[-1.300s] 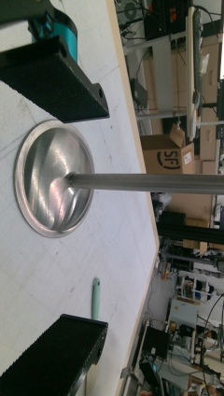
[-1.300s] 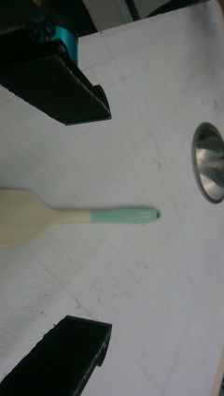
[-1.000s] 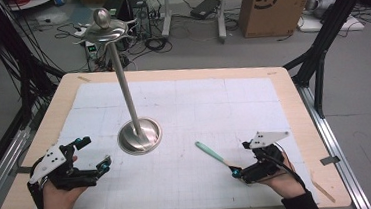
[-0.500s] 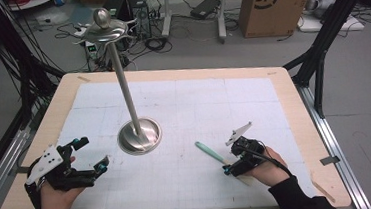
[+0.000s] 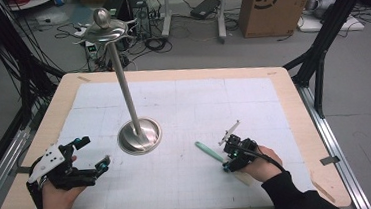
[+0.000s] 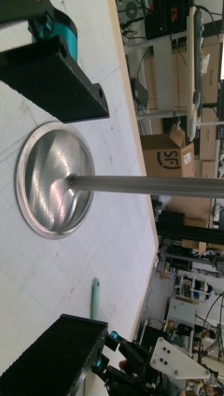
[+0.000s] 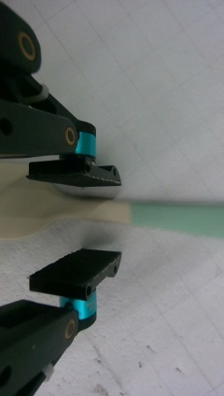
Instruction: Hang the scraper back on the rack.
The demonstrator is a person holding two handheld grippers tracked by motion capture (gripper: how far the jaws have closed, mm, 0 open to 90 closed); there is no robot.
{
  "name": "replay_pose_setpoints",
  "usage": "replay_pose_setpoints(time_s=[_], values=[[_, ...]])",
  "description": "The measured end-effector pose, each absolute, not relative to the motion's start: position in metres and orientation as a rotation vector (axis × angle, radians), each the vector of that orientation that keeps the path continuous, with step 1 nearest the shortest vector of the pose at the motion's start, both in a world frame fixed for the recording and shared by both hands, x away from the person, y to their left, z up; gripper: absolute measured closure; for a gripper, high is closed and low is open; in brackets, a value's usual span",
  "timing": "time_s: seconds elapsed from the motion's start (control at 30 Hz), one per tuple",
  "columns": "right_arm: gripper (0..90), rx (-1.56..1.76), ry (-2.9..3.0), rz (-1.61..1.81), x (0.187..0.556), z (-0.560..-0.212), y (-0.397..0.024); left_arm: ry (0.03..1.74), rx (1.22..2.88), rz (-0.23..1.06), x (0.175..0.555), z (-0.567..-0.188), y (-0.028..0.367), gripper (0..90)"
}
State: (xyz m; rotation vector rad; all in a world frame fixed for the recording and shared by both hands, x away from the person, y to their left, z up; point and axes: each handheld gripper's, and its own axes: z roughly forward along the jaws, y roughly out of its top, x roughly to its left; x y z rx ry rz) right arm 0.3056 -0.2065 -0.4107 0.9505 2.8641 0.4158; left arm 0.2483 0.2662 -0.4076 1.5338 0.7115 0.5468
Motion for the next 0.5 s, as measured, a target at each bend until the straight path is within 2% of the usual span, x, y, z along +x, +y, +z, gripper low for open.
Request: replay_pose_setpoints(time_s=[0.27,0.4,0.5], values=[[69.4,0.992,2.898,0.302,0.312,-0.409,-0.196,0.704,1.536,0.542,0.249,-0.407,0.264,1.7],[79.0,0.989,2.901,0.292,0.313,-0.409,-0.194,0.701,1.536,0.541,0.249,-0.407,0.264,1.7],[80.2,1.004,2.898,0.285,0.313,-0.409,-0.194,0.702,1.537,0.54,0.249,-0.407,0.264,1.7]])
